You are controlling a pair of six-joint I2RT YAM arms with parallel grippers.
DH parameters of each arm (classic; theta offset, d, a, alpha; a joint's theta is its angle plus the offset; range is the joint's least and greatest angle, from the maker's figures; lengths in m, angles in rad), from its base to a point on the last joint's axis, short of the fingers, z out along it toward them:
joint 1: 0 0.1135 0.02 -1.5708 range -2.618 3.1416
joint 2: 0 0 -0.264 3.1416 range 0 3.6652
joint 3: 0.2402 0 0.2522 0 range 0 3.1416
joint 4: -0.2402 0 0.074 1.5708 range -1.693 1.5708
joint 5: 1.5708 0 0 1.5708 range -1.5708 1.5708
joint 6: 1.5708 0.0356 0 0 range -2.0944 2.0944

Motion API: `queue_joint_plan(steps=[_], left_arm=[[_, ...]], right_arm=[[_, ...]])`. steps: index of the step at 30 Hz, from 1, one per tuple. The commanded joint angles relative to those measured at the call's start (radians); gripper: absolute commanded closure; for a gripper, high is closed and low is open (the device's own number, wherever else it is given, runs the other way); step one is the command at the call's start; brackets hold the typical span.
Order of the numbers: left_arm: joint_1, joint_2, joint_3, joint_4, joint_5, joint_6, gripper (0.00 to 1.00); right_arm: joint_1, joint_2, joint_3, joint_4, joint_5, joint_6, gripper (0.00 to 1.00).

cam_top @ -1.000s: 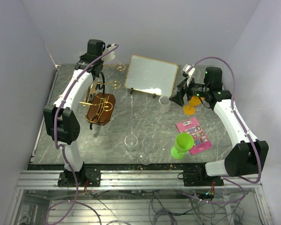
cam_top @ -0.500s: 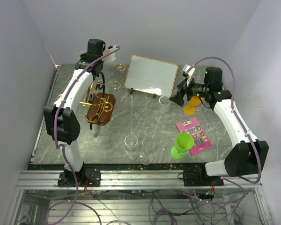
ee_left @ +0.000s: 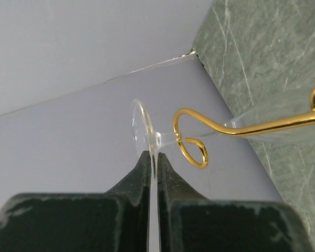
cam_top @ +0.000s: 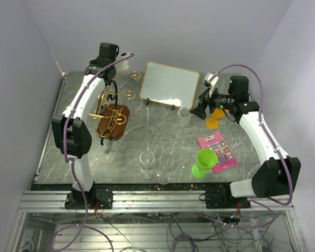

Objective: Place the wine glass upside down on the wine glass rack

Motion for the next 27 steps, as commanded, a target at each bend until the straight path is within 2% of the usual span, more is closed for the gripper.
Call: queue_joint_plan(steps=[1,14,27], left_arm=[[0.003,-0.011,0.031,-0.04,-0.041,0.016,0.93],[-0.007,-0.092,-0.065,-0.019,-0.026,-0.016,0.93],[-0.018,-0.106,-0.087,-0.041,0.025,-0.101,0.92]], right_arm=[[-0.005,-0.002,-0.007,0.019,-0.004,-0.001,0.1],[-0.005,0.002,-0.012,0.022,-0.004,0.001,0.1],[-0.005,0.002,-0.015,0.023,-0.005,0.002,0.1]])
